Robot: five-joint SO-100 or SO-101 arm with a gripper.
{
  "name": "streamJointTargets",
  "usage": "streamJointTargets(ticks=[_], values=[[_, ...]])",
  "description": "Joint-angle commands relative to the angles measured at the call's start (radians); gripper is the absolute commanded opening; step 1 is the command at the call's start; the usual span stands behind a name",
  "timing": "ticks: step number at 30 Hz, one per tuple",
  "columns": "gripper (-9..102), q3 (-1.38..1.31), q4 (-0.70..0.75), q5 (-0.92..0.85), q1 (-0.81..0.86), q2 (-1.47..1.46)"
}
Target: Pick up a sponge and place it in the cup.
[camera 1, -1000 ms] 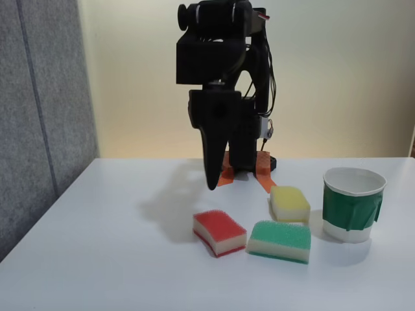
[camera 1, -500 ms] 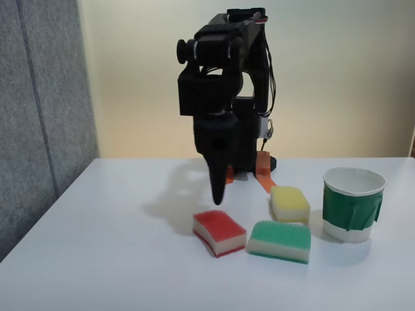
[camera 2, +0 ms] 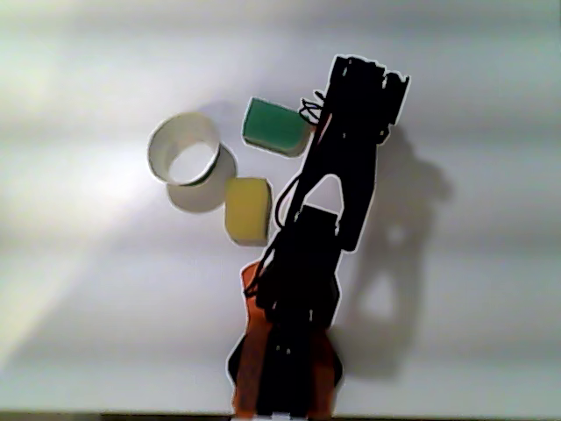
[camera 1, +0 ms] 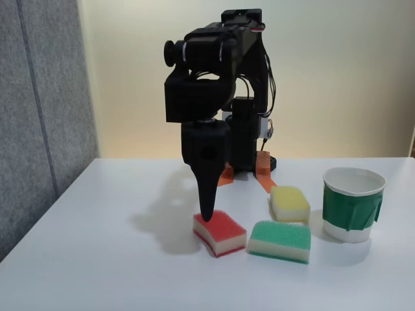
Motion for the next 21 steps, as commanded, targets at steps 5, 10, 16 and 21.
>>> streamJointTargets(ticks=[5, 10, 16, 21], values=[[45, -0.011, 0.017, 0.098, -0.043, 0.037], [45, 0.012, 0.011, 0.149, -0.067, 0.025], [47, 0.009, -0.008, 0.172, -0.074, -0.015], [51, 0.015, -0.051, 0.184, -0.072, -0.064]])
